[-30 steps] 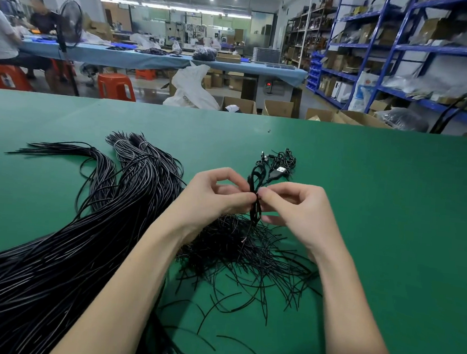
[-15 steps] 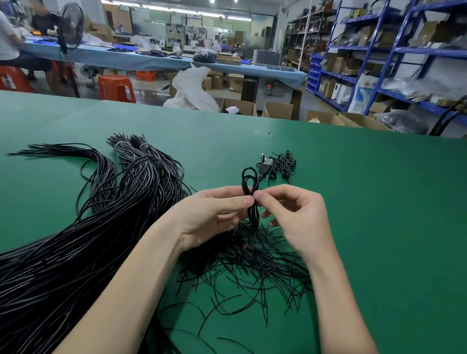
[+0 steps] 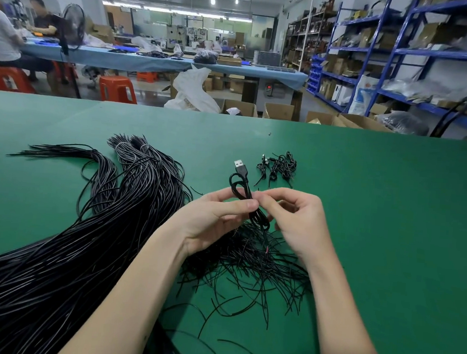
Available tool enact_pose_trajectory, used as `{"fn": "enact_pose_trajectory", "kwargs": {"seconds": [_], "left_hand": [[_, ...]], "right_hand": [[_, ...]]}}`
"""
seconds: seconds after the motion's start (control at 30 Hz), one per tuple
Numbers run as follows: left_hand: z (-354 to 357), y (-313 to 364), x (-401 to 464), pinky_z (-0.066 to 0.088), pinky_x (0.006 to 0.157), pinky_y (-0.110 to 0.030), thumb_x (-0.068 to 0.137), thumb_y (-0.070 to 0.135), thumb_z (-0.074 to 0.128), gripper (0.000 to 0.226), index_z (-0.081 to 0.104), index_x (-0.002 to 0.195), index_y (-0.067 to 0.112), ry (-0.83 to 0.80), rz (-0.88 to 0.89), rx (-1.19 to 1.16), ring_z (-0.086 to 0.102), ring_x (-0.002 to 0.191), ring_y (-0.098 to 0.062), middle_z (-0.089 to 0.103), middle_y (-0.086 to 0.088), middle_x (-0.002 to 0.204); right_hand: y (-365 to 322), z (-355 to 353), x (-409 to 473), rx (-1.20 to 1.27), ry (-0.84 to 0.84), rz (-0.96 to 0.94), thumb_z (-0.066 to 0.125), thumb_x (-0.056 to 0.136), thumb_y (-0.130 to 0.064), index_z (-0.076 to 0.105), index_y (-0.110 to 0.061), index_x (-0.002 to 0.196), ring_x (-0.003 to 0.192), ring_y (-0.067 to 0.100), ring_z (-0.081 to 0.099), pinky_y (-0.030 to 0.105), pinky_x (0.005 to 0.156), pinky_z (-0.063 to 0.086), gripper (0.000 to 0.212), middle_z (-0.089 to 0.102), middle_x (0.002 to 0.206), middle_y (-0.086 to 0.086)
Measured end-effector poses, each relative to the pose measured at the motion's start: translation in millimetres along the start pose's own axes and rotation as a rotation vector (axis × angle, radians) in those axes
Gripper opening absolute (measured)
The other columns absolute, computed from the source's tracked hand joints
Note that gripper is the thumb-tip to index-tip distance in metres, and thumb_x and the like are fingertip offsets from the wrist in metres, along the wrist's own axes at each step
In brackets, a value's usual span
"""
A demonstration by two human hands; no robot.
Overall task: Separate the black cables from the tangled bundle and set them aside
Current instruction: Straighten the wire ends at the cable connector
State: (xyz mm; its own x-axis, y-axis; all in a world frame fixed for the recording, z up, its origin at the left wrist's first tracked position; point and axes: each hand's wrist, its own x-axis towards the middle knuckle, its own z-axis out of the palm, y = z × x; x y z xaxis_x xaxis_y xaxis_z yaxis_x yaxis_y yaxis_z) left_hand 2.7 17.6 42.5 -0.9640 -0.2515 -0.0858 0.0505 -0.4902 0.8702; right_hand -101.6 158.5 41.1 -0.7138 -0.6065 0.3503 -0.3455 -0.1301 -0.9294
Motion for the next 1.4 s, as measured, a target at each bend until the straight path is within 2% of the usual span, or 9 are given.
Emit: {"fn": "enact_pose_trajectory", "kwargs": {"seconds": [0.17,0.3,0.43,0.53,0.7,1.03,1.13,1.3,1.4], "left_hand": [[1.7,1.4,-2.1,0.051,0.064,-0.013,0.069,0.008,0.083,0.023,0.079,0.090,0.014,0.004,0.071,0.155,0.066,0.070,-0.005,0.075,-0.001,0.088],[0.8,8.7,-4.6,0.050,0.072,-0.016,0.063,0.019,0.090,0.035,0.079,0.095,0.009,0.119,0.215,0.543,0.067,0.075,-0.008,0.077,-0.004,0.089],[4.3,10.9,-4.7,0.051,0.071,-0.013,0.069,0.009,0.090,0.022,0.079,0.088,0.008,0.159,0.370,0.677,0.071,0.074,-0.008,0.079,-0.004,0.084],[8.3,4.8,-3.4,0.052,0.077,-0.016,0.073,0.009,0.087,0.024,0.078,0.095,0.008,0.146,0.364,0.663,0.072,0.082,-0.012,0.079,-0.005,0.092],[1.4,9.2,-5.9,0.050,0.073,-0.019,0.067,0.022,0.085,0.032,0.078,0.098,0.016,0.104,0.158,0.391,0.068,0.088,-0.010,0.077,-0.006,0.104],[-1.5,9.4,-5.6,0.052,0.061,-0.012,0.067,0.017,0.084,0.025,0.080,0.091,0.018,0.038,0.042,0.223,0.065,0.070,0.000,0.075,0.003,0.090],[-4.0,10.0,-5.8,0.053,0.062,-0.015,0.066,0.013,0.085,0.039,0.063,0.098,0.015,0.046,0.047,0.213,0.064,0.066,-0.005,0.075,-0.001,0.085],[-3.9,12.1,-6.3,0.053,0.060,-0.015,0.058,0.019,0.090,0.028,0.064,0.069,0.020,0.061,0.047,0.212,0.055,0.064,-0.010,0.069,-0.005,0.079],[-5.3,12.2,-4.8,0.052,0.057,-0.014,0.059,0.019,0.090,0.024,0.067,0.065,0.021,0.078,0.035,0.195,0.055,0.057,-0.006,0.068,-0.002,0.076]], "right_hand": [[-0.1,-2.2,0.7,0.020,-0.019,0.080,0.080,0.084,-0.033,0.080,-0.022,0.074,0.049,0.001,0.049,0.009,0.051,0.037,0.015,0.059,0.054,-0.010],[-1.2,-2.2,2.8,0.065,-0.143,0.294,0.074,0.090,-0.032,0.071,-0.021,0.066,0.052,0.003,0.046,0.013,0.052,0.035,0.026,0.053,0.057,-0.007],[0.5,-2.4,6.6,0.436,-0.181,0.567,0.069,0.089,-0.016,0.074,-0.006,0.099,0.050,0.003,0.041,0.012,0.035,0.025,0.015,0.051,0.068,-0.005],[1.0,-2.3,3.5,0.603,-0.156,0.663,0.073,0.078,-0.018,0.075,-0.011,0.096,0.048,0.002,0.041,0.011,0.033,0.023,0.020,0.050,0.066,-0.005],[0.7,-9.3,3.5,0.176,-0.147,0.366,0.075,0.091,-0.029,0.082,-0.021,0.088,0.060,0.005,0.058,0.015,0.047,0.041,0.011,0.075,0.084,-0.007],[-7.0,-12.3,-0.2,0.060,-0.154,0.125,0.079,0.086,-0.006,0.079,-0.012,0.089,0.065,0.006,0.064,0.019,0.050,0.050,0.007,0.077,0.080,0.000],[-7.5,-11.1,0.4,0.010,-0.126,0.137,0.082,0.083,-0.012,0.079,-0.014,0.084,0.063,0.004,0.064,0.019,0.051,0.051,0.004,0.077,0.077,0.001],[-6.3,-11.9,1.3,-0.160,-0.114,-0.021,0.083,0.084,-0.021,0.081,-0.021,0.081,0.069,0.007,0.067,0.028,0.061,0.055,0.004,0.078,0.078,-0.005],[-5.2,-9.0,0.8,-0.258,-0.071,-0.112,0.083,0.082,-0.024,0.081,-0.027,0.080,0.072,0.010,0.068,0.034,0.067,0.060,0.004,0.076,0.076,-0.011]]}}
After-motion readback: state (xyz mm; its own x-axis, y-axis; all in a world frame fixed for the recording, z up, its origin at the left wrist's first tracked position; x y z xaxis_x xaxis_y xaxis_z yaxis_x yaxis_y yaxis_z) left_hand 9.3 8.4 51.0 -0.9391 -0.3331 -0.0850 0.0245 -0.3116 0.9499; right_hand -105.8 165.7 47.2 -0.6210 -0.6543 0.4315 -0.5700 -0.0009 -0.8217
